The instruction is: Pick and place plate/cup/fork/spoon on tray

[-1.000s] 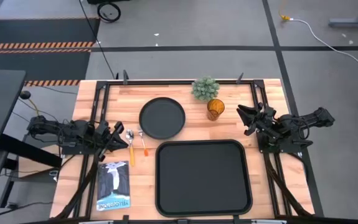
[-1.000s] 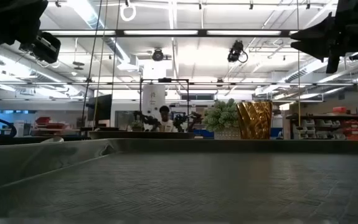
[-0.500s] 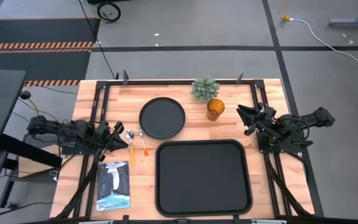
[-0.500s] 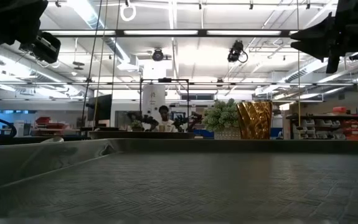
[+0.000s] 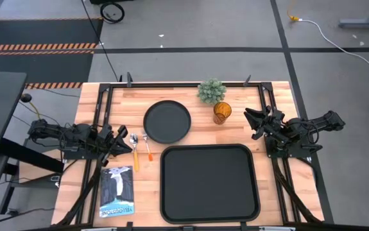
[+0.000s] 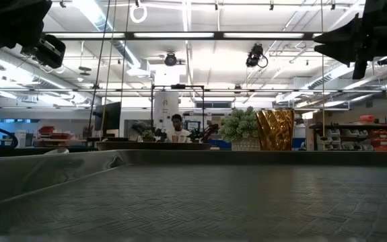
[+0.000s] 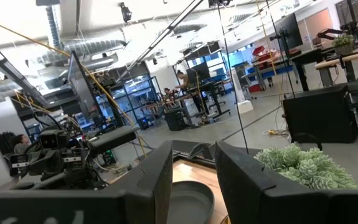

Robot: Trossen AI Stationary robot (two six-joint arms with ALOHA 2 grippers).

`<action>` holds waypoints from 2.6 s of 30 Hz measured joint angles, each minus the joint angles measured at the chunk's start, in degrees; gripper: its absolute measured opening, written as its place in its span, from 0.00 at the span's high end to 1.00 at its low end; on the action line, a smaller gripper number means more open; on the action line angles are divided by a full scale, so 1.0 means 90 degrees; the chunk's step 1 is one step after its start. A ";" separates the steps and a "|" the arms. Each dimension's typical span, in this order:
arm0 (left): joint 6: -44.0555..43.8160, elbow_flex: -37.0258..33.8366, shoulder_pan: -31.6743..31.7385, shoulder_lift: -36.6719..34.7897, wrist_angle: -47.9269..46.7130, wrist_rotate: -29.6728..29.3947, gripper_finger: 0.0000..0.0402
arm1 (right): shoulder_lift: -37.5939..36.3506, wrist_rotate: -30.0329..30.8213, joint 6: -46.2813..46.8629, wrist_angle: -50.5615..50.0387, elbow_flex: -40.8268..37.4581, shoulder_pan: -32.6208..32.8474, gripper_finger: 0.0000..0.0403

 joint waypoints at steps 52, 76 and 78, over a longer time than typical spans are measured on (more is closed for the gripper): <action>0.1291 0.0001 0.0018 0.0002 0.0140 -0.1438 0.92 | -0.0002 -0.0095 -0.1730 0.0981 -0.0001 0.0000 0.69; 0.1396 0.0002 0.0025 0.0010 0.0629 -0.3383 0.82 | 0.0304 -0.0178 -0.0325 -0.1524 0.0830 -0.0804 0.73; 0.1329 0.0002 0.0025 0.0010 0.0635 -0.3701 0.77 | 0.0422 -0.0183 -0.0033 -0.1892 0.0964 -0.0885 0.73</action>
